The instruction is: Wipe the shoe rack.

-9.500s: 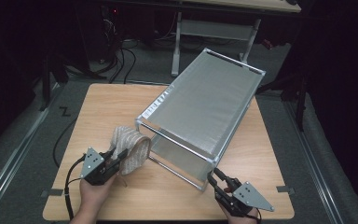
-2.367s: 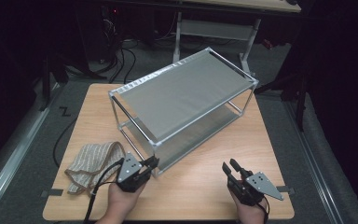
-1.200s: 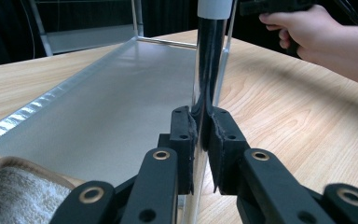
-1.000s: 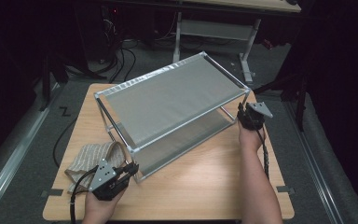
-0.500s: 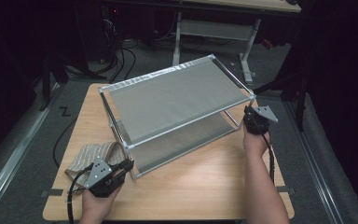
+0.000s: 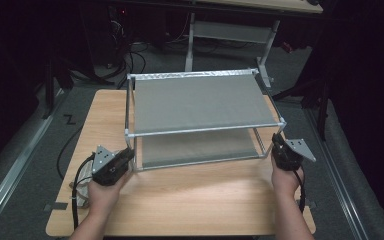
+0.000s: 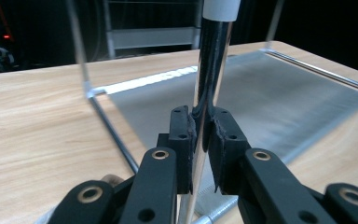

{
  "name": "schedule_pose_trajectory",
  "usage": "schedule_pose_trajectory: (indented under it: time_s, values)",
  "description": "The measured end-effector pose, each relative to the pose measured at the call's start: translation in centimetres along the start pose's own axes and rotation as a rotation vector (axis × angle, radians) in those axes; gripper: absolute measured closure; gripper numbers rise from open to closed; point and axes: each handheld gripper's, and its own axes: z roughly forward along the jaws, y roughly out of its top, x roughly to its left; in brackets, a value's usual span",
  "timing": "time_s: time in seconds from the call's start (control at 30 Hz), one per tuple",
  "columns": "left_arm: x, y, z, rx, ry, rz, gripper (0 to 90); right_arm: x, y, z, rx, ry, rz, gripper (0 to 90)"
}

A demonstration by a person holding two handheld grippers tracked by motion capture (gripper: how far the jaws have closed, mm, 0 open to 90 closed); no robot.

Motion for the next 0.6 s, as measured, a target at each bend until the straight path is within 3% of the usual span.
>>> schedule_pose_trajectory:
  time_s: [0.3, 0.5, 0.6]
  values:
    - [2.2, 0.2, 0.5, -0.011, 0.089, -0.046, 79.3, 1.8, -0.9, -2.3, -0.023, 0.052, 0.003, 81.1]
    - [2.3, 0.2, 0.2, -0.006, 0.086, -0.038, 79.4, 2.1, -0.8, -2.3, -0.021, 0.058, -0.003, 81.0]
    - [2.4, 0.2, 0.0, -0.007, 0.081, -0.056, 78.4, 2.1, -0.8, -2.3, -0.017, 0.061, -0.003, 77.9]
